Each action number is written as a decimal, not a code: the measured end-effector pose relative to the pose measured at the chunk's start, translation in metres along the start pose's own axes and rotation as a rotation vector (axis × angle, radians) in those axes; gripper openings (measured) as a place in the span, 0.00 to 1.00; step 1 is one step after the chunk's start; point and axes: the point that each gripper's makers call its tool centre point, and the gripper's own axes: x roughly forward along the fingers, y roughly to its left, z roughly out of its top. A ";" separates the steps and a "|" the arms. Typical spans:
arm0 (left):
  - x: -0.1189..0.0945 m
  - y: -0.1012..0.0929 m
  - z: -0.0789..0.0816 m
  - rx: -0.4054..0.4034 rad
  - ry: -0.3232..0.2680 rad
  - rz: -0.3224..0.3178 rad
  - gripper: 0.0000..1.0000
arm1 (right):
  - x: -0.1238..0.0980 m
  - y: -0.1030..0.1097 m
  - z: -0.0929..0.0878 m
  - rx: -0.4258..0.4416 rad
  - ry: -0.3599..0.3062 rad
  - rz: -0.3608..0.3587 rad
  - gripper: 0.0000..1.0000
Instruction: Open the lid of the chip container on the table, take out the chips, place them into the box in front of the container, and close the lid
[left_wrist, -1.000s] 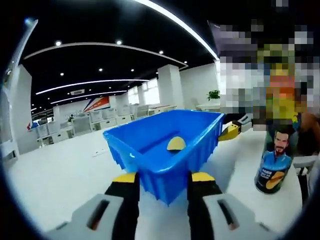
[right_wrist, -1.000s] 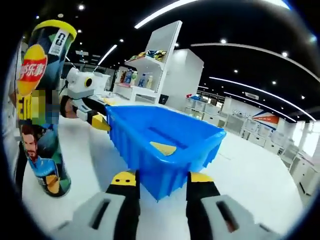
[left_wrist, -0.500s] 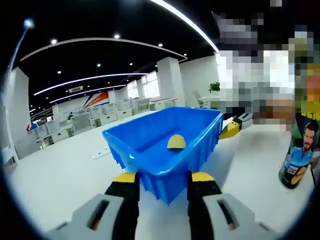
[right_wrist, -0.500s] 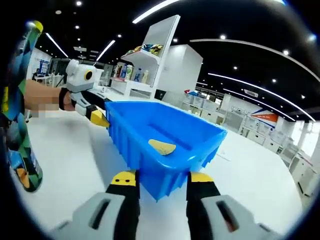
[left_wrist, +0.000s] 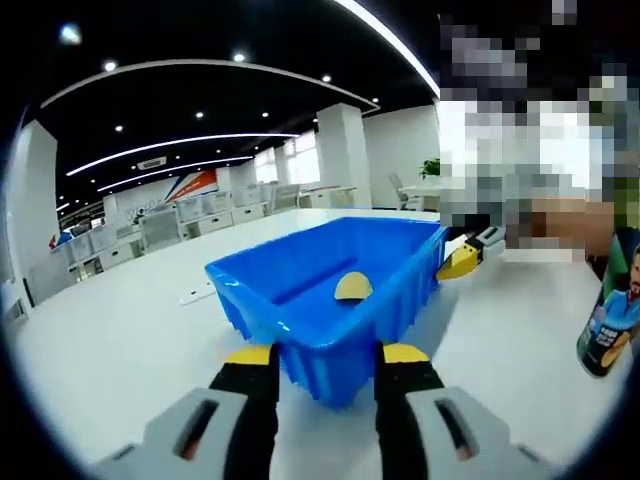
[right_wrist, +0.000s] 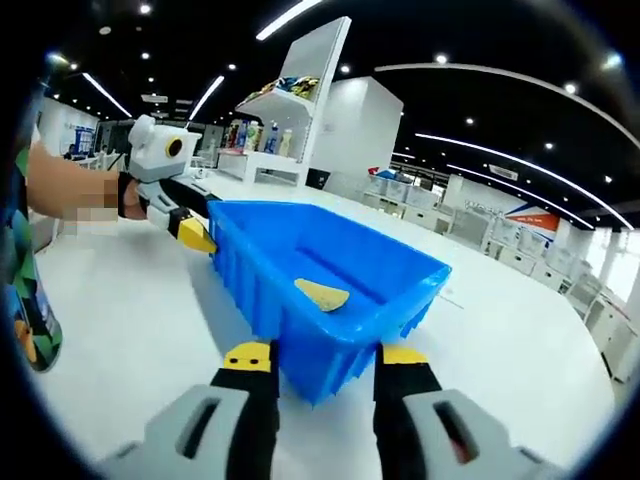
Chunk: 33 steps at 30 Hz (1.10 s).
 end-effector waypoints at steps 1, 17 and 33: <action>0.000 0.000 0.000 -0.004 -0.001 0.000 0.38 | 0.000 0.000 0.000 0.001 -0.001 0.000 0.35; -0.016 0.005 -0.016 -0.089 0.083 0.008 0.52 | -0.017 0.009 -0.005 0.080 0.073 -0.017 0.50; -0.118 -0.014 0.003 -0.119 0.163 0.012 0.60 | -0.087 0.032 -0.003 0.194 0.137 -0.035 0.51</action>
